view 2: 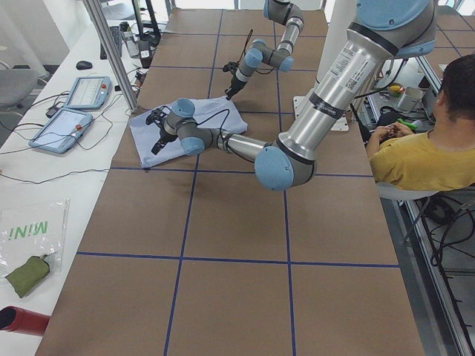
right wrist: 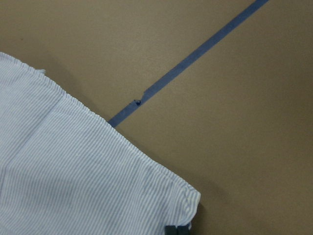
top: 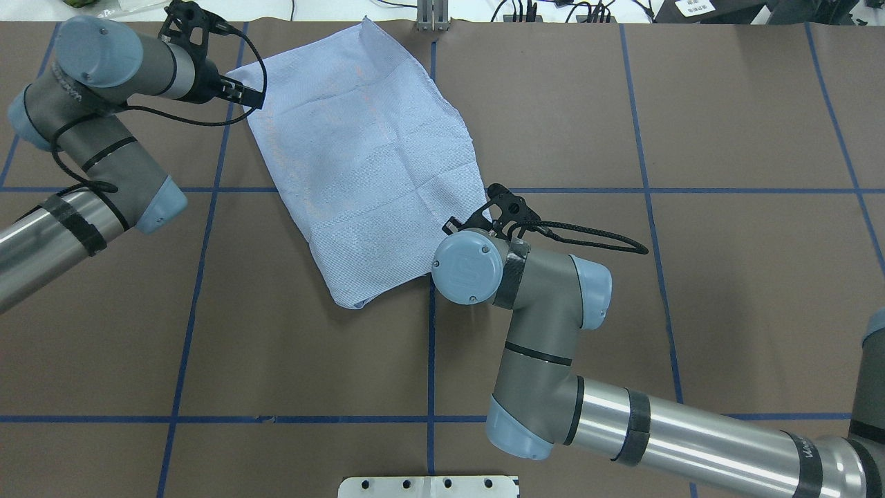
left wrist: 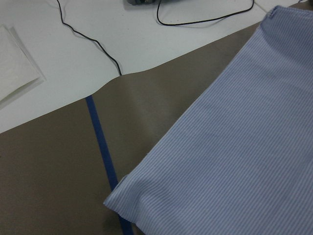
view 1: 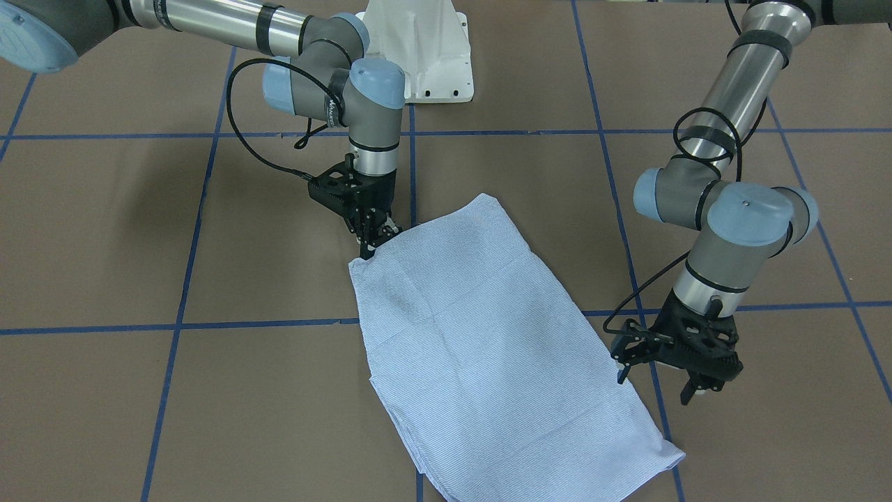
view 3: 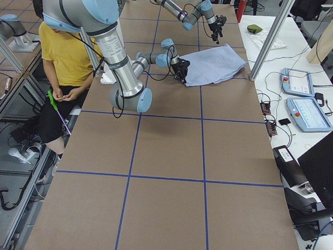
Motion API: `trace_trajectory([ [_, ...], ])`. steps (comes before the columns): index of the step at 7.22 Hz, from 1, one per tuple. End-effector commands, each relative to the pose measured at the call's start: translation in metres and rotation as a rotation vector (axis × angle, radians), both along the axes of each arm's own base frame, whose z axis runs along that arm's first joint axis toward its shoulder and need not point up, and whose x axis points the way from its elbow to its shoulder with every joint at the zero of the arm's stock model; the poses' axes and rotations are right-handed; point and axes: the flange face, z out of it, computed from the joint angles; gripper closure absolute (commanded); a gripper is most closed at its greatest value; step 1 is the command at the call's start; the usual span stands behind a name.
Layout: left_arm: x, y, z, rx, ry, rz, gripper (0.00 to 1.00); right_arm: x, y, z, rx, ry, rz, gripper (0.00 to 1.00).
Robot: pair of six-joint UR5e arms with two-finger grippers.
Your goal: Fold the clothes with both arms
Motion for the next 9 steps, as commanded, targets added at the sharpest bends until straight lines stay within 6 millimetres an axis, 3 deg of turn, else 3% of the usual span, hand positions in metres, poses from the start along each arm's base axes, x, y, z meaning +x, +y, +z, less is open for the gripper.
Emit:
trace_trajectory([
  [1,0.013,0.080,-0.037,-0.125,0.216,0.001,0.00,0.007,0.001,-0.011,0.018,-0.017,0.001,1.00],
  [3,0.037,0.190,-0.053,-0.268,0.372,0.014,0.00,0.007,0.001,-0.011,0.021,-0.017,0.003,1.00],
  [4,0.062,0.249,-0.053,-0.316,0.412,-0.029,0.00,0.007,0.001,-0.012,0.022,-0.020,0.003,1.00],
  [5,0.087,0.281,-0.052,-0.382,0.445,-0.068,0.00,0.007,0.001,-0.012,0.022,-0.021,0.005,1.00],
  [6,0.107,0.302,-0.048,-0.446,0.465,-0.082,0.00,0.007,0.001,-0.012,0.022,-0.021,0.005,1.00],
  [8,0.132,0.324,-0.045,-0.542,0.504,-0.131,0.27,0.007,0.001,-0.012,0.023,-0.020,0.006,1.00],
  [9,0.138,0.327,-0.042,-0.544,0.501,-0.137,0.35,0.008,0.000,-0.012,0.029,-0.019,0.009,1.00],
])
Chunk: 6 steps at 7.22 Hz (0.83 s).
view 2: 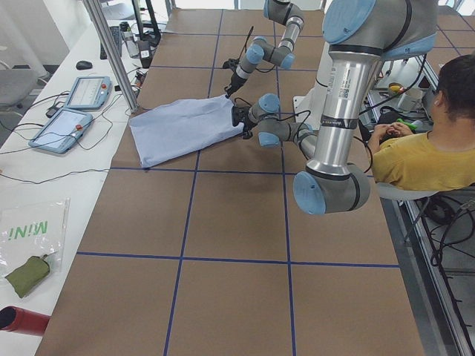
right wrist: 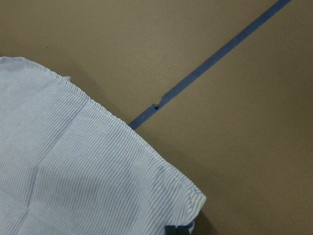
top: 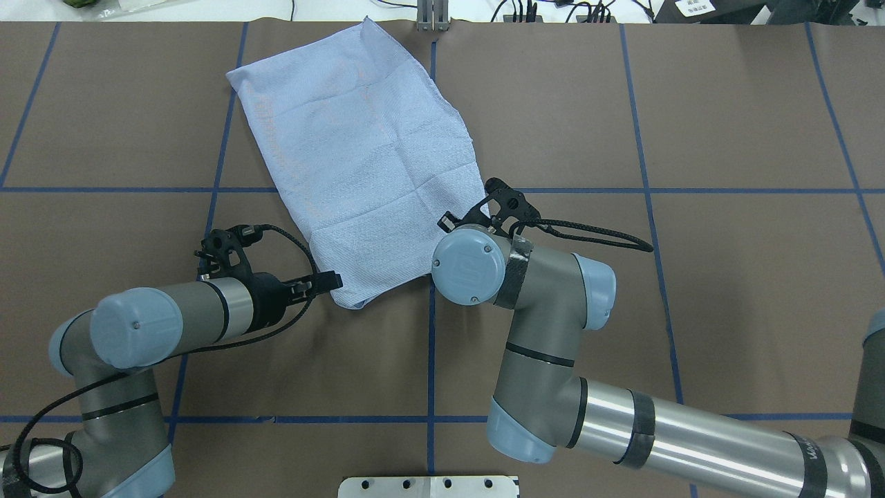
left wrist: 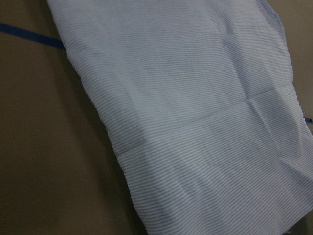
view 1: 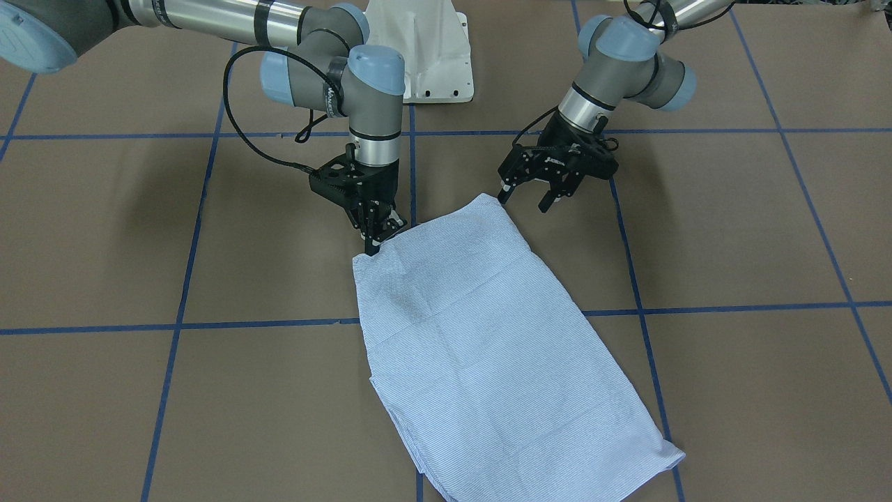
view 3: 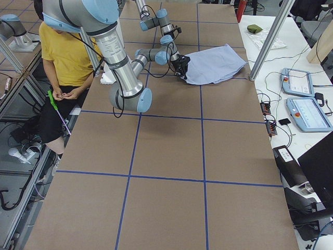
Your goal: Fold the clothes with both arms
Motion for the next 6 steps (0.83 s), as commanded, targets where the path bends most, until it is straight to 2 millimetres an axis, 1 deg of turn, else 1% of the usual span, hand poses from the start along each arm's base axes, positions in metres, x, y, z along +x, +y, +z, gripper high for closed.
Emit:
trace_trajectory([
  [1,0.017,0.009,-0.004,-0.021,0.013,-0.009,0.37,0.000,0.000,0.000,0.003,0.002,0.004,1.00],
  [3,0.039,0.001,-0.011,-0.028,0.016,-0.009,0.37,0.000,0.000,0.000,0.004,0.000,0.004,1.00],
  [4,0.040,0.001,-0.011,-0.028,0.016,-0.009,0.41,0.000,0.000,0.001,0.003,0.002,0.004,1.00],
  [5,0.041,0.000,-0.012,-0.027,0.018,-0.009,0.52,0.000,0.000,0.001,0.004,0.002,0.003,1.00],
  [6,0.041,0.001,-0.013,-0.027,0.019,-0.008,0.86,0.000,0.000,0.002,0.003,0.004,0.003,1.00],
])
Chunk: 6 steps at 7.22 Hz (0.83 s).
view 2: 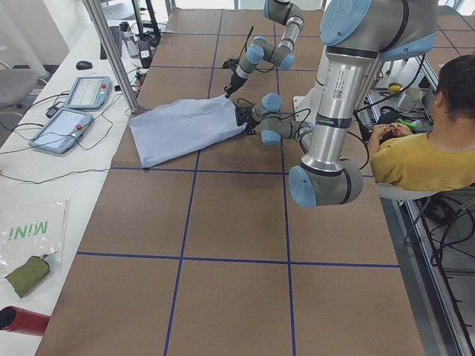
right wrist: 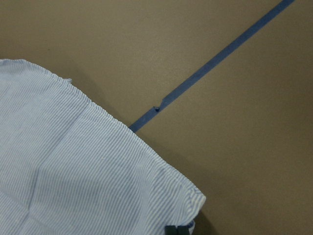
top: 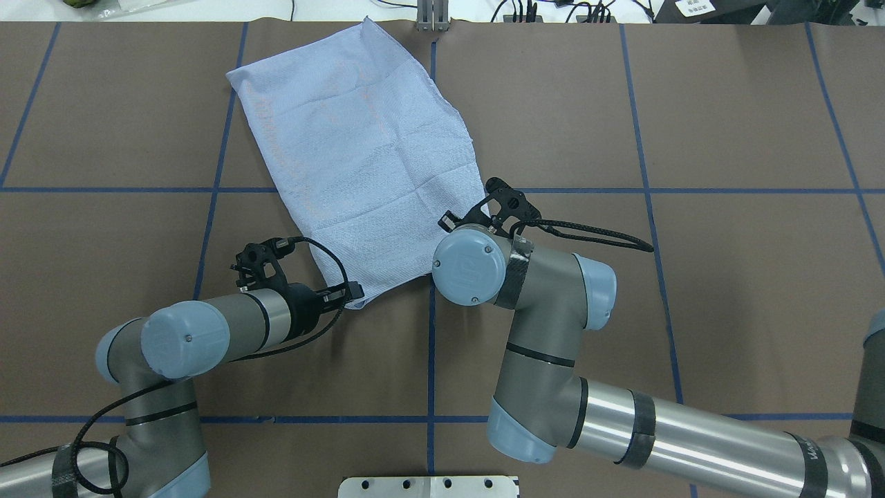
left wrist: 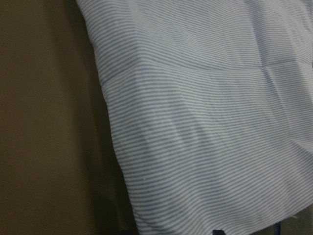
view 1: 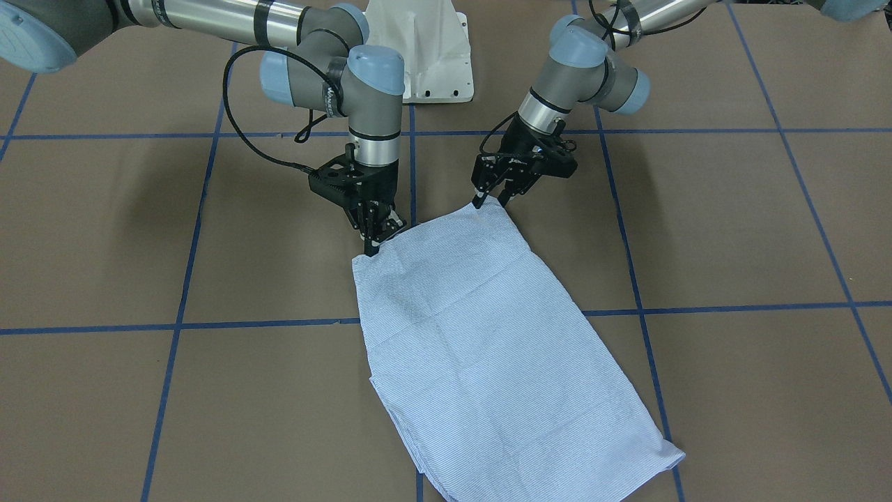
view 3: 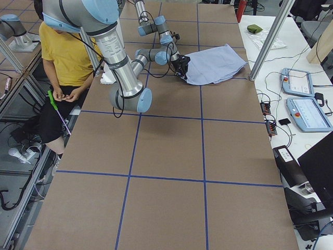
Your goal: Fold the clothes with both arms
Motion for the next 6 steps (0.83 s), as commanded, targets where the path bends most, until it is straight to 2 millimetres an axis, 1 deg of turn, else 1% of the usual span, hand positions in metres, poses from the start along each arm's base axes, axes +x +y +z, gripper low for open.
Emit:
trace_trajectory([
  [1,0.000,0.000,-0.001,0.002,0.003,0.000,1.00,0.000,0.000,0.003,-0.001,0.004,0.000,1.00],
  [2,-0.002,0.001,-0.005,0.006,0.009,0.001,1.00,0.004,0.001,0.006,-0.001,0.005,-0.001,1.00],
  [3,-0.004,0.002,-0.013,0.012,0.025,0.002,1.00,0.020,0.008,0.010,0.007,-0.009,-0.004,1.00],
  [4,-0.010,0.005,-0.028,0.021,0.054,0.008,1.00,0.047,0.028,0.006,0.025,-0.044,-0.019,1.00],
  [5,-0.010,0.029,-0.049,0.033,0.100,0.047,1.00,0.068,0.075,-0.001,0.053,-0.076,-0.064,1.00],
  [6,-0.011,0.053,-0.069,0.044,0.142,0.085,1.00,0.088,0.119,-0.016,0.083,-0.082,-0.101,1.00],
])
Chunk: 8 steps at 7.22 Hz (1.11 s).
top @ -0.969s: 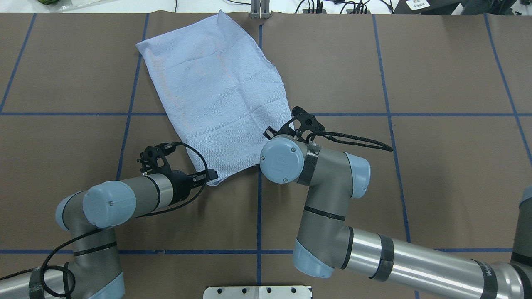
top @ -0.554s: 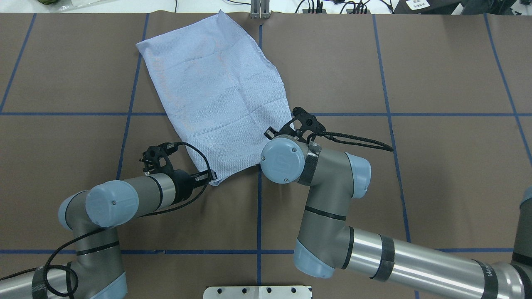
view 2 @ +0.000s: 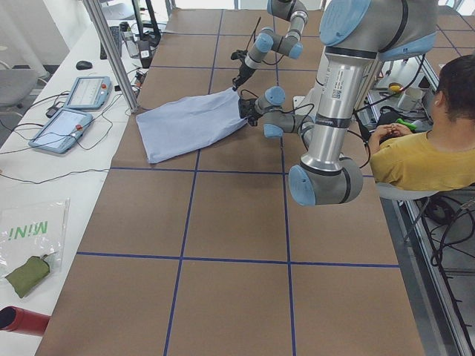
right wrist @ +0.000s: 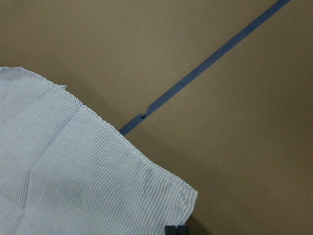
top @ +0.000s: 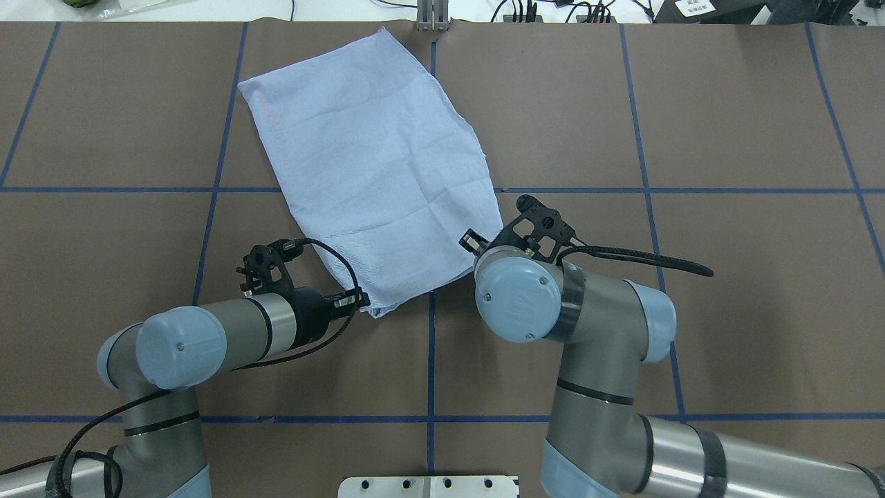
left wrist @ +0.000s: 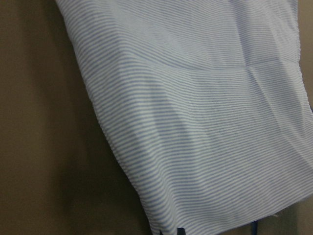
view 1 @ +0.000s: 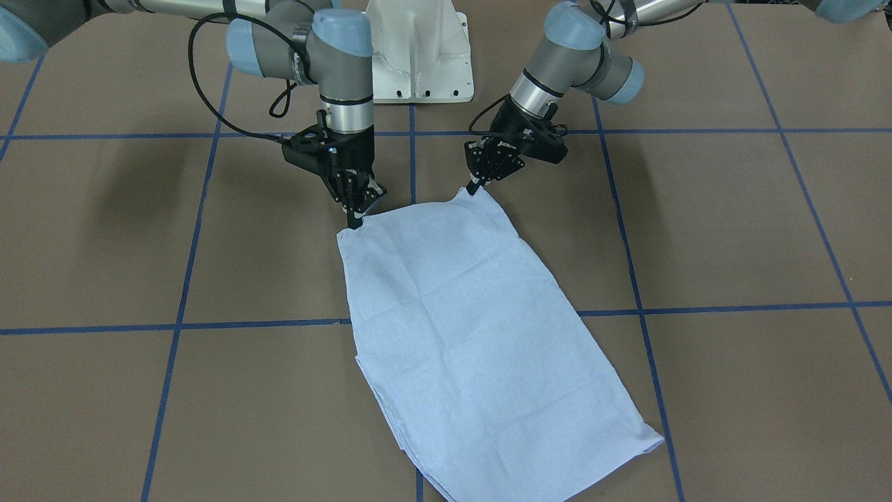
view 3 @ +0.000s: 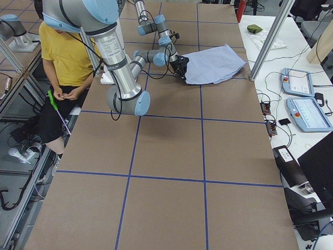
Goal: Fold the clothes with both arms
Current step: 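Pull the near edge of the shirt toward the robot with both grippers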
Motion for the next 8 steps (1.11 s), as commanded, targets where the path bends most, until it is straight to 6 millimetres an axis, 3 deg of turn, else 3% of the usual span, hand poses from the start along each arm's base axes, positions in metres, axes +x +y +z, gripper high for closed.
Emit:
trace_trajectory([
  [1,-0.009,0.050,-0.043,0.025,0.098,0.080,1.00,0.038,0.099,-0.034,0.054,-0.018,-0.106,1.00],
  [2,-0.017,0.072,-0.060,0.035,0.140,0.115,1.00,0.042,0.145,-0.049,0.095,-0.007,-0.148,1.00],
  [3,-0.039,0.090,-0.060,0.036,0.154,0.142,1.00,0.057,0.183,-0.064,0.111,-0.010,-0.196,1.00],
  [4,-0.081,0.102,-0.059,0.040,0.170,0.155,1.00,0.085,0.199,-0.077,0.105,-0.006,-0.225,1.00],
  [5,-0.117,0.112,-0.055,0.036,0.173,0.196,1.00,0.111,0.207,-0.085,0.104,0.001,-0.249,1.00],
  [6,-0.129,0.113,-0.057,0.037,0.179,0.201,1.00,0.117,0.210,-0.087,0.092,0.012,-0.249,1.00],
  [8,-0.128,0.115,-0.069,0.035,0.181,0.219,1.00,0.116,0.197,-0.085,0.095,0.029,-0.224,1.00],
])
